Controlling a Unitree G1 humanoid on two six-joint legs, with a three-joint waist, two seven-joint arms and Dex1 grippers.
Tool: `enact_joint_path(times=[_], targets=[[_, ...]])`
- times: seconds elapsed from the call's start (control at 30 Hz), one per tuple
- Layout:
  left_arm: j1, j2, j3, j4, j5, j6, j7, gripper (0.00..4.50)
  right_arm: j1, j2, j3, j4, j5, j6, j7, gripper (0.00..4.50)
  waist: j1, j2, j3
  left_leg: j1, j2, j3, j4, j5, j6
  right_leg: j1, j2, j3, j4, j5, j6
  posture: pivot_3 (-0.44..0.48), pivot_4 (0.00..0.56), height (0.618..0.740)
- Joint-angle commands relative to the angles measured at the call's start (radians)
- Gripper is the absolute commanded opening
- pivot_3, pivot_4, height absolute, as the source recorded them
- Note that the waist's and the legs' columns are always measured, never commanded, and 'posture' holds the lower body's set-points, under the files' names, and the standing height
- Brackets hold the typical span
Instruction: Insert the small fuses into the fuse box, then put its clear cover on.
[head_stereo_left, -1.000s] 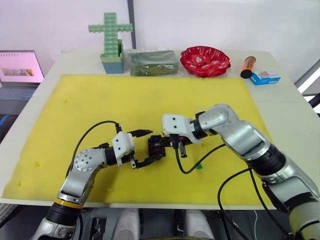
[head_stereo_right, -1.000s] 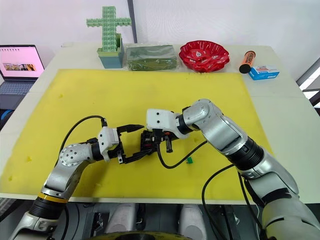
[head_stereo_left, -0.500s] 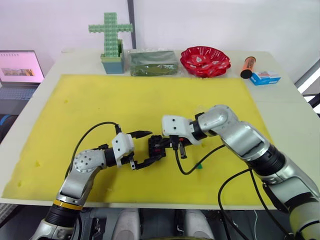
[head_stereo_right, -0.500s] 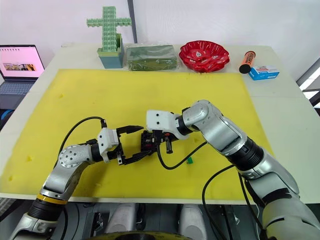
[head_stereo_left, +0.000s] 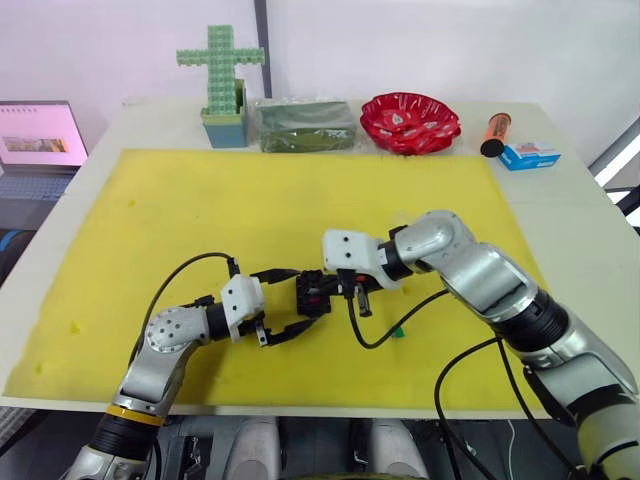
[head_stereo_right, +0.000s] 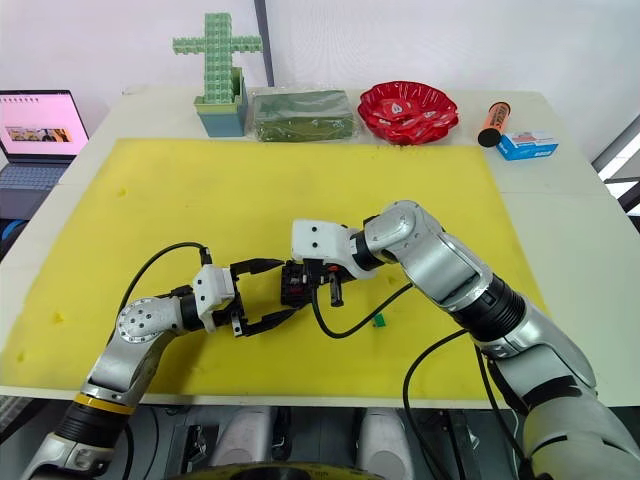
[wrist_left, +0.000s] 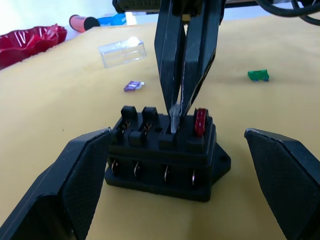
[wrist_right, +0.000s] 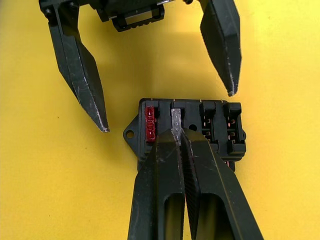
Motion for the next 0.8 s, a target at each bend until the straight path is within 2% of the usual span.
enact_joint_path(times=[0.03,0.33,0.77,0.8], targets=[[-0.001,-0.001,0.009,0.006,-0.001,-0.036,-0.006,4.47,0.004,0.007,-0.028,0.01,0.003,0.015,-0.017,0.0,0.0,0.0,0.0,0.0,0.0,0.0,0.0,0.0,0.0,0.0,0.0,0.0,0.0,0.0,0.0,0.0,0.15,0.74],[-0.001,-0.001,0.011,0.035,-0.006,-0.068,-0.018,4.47,0.017,0.021,-0.055,-0.005,0.041,0.089,-0.037,0.0,0.0,0.0,0.0,0.0,0.0,0.0,0.0,0.0,0.0,0.0,0.0,0.0,0.0,0.0,0.0,0.0,0.15,0.74],[-0.014,-0.003,0.01,0.032,-0.009,-0.073,-0.025,4.47,0.022,0.007,-0.034,-0.014,0.034,0.073,-0.043,0.0,0.0,0.0,0.0,0.0,0.0,0.0,0.0,0.0,0.0,0.0,0.0,0.0,0.0,0.0,0.0,0.0,0.15,0.74],[-0.016,-0.003,0.01,0.031,-0.011,-0.07,-0.025,4.49,0.021,0.007,-0.035,-0.013,0.034,0.071,-0.042,0.24,0.0,0.0,0.0,0.0,0.0,0.0,0.0,0.0,0.0,0.0,0.0,0.0,0.0,0.0,0.0,0.0,0.15,0.74]])
